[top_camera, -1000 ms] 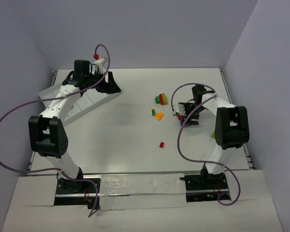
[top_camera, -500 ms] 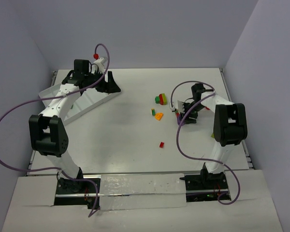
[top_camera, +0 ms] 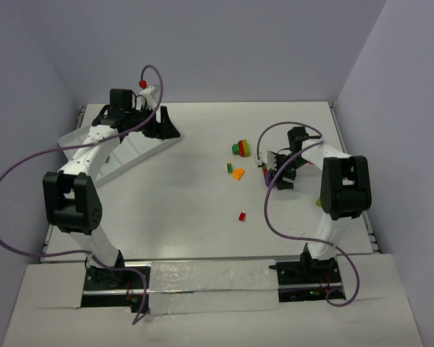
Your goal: Sort the legos into containers by color
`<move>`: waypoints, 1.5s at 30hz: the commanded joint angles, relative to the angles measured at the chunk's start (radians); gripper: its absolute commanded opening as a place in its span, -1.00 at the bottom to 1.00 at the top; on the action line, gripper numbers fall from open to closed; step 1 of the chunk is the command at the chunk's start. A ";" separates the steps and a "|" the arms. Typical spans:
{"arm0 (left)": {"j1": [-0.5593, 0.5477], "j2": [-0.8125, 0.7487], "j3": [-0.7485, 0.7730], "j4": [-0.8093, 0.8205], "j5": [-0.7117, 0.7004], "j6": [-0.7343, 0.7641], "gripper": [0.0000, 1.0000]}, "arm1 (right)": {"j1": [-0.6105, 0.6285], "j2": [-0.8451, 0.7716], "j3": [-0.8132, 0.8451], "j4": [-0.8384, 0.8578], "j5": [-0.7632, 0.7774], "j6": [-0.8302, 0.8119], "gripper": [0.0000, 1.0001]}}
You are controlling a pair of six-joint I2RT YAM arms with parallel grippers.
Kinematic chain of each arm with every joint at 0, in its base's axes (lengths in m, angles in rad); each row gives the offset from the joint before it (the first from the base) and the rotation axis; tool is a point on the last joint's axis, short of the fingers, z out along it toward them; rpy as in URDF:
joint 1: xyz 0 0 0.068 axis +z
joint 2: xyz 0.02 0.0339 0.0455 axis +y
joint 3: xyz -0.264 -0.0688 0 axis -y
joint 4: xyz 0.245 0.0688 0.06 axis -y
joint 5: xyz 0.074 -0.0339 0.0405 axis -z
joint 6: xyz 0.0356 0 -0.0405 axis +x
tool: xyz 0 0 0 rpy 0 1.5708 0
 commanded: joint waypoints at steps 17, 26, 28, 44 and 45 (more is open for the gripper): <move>0.005 -0.011 0.013 0.012 0.038 -0.017 0.56 | 0.034 -0.057 -0.035 0.006 -0.030 0.041 -0.14; 0.007 -0.074 -0.049 0.019 0.068 -0.051 0.63 | 0.042 -0.227 0.011 -0.070 -0.126 0.114 -0.35; 0.007 -0.091 -0.077 0.025 0.079 -0.063 0.64 | 0.048 -0.258 0.025 -0.086 -0.151 0.130 -0.35; -0.110 -0.108 -0.328 0.248 0.319 -0.413 0.92 | 0.432 -0.342 0.169 0.070 -0.133 0.585 -0.34; -0.124 -0.111 -0.338 0.262 0.318 -0.424 0.92 | 0.453 -0.332 0.181 0.077 -0.124 0.598 -0.34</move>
